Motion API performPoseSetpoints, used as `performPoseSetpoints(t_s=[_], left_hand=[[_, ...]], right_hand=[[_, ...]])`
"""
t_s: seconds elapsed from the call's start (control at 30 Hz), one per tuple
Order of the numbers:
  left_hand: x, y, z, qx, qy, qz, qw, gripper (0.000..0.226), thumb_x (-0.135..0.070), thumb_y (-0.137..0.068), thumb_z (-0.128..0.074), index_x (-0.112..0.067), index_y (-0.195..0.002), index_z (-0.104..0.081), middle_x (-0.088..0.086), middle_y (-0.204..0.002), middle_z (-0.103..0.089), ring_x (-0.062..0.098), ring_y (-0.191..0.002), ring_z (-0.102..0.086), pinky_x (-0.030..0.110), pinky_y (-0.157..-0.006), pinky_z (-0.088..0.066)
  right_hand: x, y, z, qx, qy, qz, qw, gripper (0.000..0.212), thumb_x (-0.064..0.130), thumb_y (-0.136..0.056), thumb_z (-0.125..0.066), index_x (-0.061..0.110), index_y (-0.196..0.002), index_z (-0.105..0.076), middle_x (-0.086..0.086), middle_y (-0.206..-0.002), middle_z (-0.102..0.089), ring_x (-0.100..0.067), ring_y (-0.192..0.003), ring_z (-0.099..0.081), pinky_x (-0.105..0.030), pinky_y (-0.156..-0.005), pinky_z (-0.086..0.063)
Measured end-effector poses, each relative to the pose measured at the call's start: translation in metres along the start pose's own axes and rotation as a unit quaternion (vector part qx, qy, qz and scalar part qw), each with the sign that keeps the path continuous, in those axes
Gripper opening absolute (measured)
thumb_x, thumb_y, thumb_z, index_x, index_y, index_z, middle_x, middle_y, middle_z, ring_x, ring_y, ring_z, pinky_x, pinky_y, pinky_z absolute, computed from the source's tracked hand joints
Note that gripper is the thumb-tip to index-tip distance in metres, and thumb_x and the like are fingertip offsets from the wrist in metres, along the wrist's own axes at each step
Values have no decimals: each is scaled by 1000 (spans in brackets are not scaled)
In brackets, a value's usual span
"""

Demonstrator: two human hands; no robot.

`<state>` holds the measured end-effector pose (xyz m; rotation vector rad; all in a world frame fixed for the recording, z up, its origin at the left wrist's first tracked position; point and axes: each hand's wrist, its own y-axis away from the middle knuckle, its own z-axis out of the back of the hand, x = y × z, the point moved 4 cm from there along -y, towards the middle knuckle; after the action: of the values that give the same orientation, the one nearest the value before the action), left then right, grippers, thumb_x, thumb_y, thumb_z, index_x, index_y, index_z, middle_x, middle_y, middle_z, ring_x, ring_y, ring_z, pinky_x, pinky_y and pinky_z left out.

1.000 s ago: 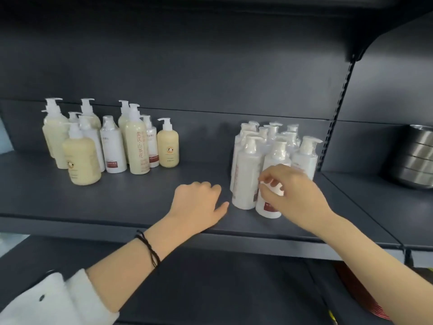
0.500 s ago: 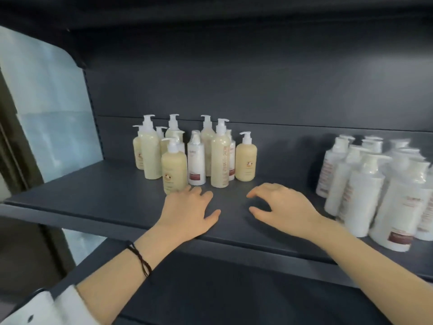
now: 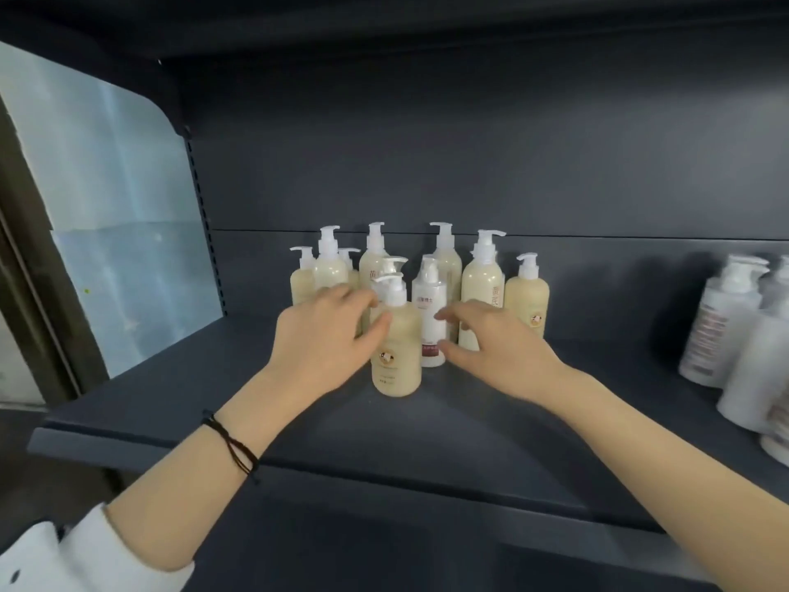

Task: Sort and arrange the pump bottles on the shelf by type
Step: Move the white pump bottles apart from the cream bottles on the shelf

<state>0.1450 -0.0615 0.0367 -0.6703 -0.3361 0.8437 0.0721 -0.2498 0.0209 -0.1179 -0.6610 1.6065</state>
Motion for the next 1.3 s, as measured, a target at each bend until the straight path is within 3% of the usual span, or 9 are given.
performPoseSetpoints(t_s=[0.2,0.4,0.6,0.8,0.9,1.0,1.07,1.2,1.3], left_hand=[[34,-68,-13,12,95,52,994,30,-52,-93,-40,-36,-116,-53,-13,-112,-58,13,-97,-57,35,-74,-49],[46,-121,-51,125,50,-48,990,45,-53,-91,-48,-44,-134,-40,-15,-129,-50,7,-100,-51,32,-71,-43],[53,-133,-82,169,101,-40,980,34,-61,-88,-49,-45,-118,-53,-21,-96,-55,3,-92,-54,31,-75,-48],[50,-127,-106,190,287,-2,939,21,-36,-90,-62,-23,-102,-52,-10,-95,-63,8,-89,-61,23,-77,-49],[50,-119,-117,199,372,49,905,19,-25,-91,-62,-14,-104,-53,-6,-89,-60,10,-82,-56,19,-69,-45],[49,-113,-121,222,427,80,873,27,-21,-88,-65,-16,-111,-51,4,-97,-62,13,-83,-56,23,-71,-46],[49,-111,-119,222,425,70,875,31,-16,-84,-68,-18,-109,-50,6,-97,-61,14,-81,-56,24,-69,-46],[54,-105,-106,177,459,84,867,39,-17,-77,-76,-25,-105,-52,-1,-99,-65,11,-77,-61,28,-70,-52],[66,-104,-82,117,464,112,871,43,-25,-75,-80,-24,-110,-54,-2,-99,-65,10,-84,-62,29,-77,-53]], right_hand=[[-4,-75,11,-67,-2,22,998,36,24,-91,-57,20,-127,-54,0,-122,-56,-17,-106,-56,-37,-87,-49],[-24,-139,-3,34,128,34,991,50,30,-89,-59,22,-136,-46,0,-134,-45,-20,-120,-47,-39,-93,-48],[-39,-155,-31,131,119,-29,984,65,31,-82,-69,22,-139,-38,-3,-127,-44,-23,-109,-50,-38,-85,-49],[-46,-146,-40,40,-29,-67,997,99,15,-74,-77,32,-149,-14,1,-111,-39,-22,-96,-48,-28,-74,-41],[-49,-140,-47,13,-75,-87,993,99,14,-75,-76,30,-150,-13,2,-101,-46,-22,-97,-51,-26,-73,-39],[-48,-138,-52,9,-85,-87,993,94,16,-75,-76,29,-148,-19,3,-111,-45,-17,-96,-47,-25,-75,-37],[-47,-138,-50,-7,-103,-86,991,92,13,-73,-78,29,-146,-24,4,-109,-48,-12,-85,-47,-21,-68,-37],[-42,-134,-41,-50,-117,-80,989,93,10,-69,-81,30,-144,-29,12,-80,-47,-2,-67,-46,-11,-56,-34],[-31,-130,-23,-97,-128,-72,984,93,11,-68,-82,33,-142,-30,-2,-93,-59,-6,-70,-49,-15,-64,-37]])
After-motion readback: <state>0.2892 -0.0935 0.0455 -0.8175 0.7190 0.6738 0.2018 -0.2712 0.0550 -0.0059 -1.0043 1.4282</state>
